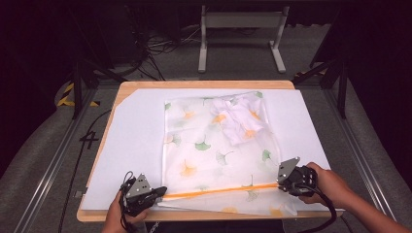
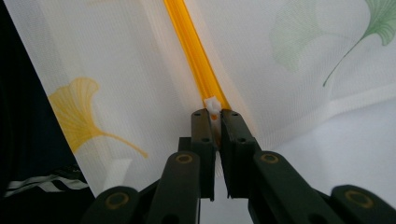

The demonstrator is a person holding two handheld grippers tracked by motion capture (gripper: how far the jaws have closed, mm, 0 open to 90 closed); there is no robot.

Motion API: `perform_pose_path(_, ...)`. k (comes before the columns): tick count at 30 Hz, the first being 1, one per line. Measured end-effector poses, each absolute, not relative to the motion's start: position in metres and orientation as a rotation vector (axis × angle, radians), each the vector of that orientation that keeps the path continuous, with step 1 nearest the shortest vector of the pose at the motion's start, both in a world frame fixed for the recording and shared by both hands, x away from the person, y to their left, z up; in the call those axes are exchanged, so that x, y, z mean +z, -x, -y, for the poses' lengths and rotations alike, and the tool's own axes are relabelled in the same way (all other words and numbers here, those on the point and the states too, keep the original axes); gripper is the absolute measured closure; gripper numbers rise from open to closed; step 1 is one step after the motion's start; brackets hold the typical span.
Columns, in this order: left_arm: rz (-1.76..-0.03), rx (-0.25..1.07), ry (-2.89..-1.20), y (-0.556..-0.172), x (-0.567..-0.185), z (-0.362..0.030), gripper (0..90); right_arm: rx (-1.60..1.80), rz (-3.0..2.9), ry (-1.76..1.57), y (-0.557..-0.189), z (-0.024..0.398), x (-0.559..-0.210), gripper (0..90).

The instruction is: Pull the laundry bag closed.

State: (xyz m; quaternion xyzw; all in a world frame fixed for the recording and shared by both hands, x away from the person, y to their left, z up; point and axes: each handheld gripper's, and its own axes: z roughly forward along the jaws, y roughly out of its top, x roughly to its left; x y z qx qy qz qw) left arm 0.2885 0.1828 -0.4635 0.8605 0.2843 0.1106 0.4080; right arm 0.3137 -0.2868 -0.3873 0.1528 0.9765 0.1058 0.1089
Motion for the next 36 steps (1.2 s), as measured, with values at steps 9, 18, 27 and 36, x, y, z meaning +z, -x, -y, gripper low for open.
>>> perform_pose_path(9, -0.718, 0.274, -2.167, -0.289, -0.464, -0.183, 90.0, 0.310, -2.871, -0.475, -0.313, 0.294, -0.389, 84.2)
perform_pose_path(18, -0.719, 0.271, -2.165, -0.289, -0.464, -0.184, 90.0, 0.301, -2.863, -0.526, -0.314, 0.303, -0.393, 84.2)
perform_pose_path(27, -0.719, 0.272, -2.164, -0.289, -0.464, -0.184, 90.0, 0.330, -2.864, -0.547, -0.314, 0.307, -0.394, 84.2)
perform_pose_path(36, -0.718, 0.273, -2.164, -0.289, -0.464, -0.183, 90.0, 0.332, -2.861, -0.556, -0.314, 0.307, -0.396, 84.1)
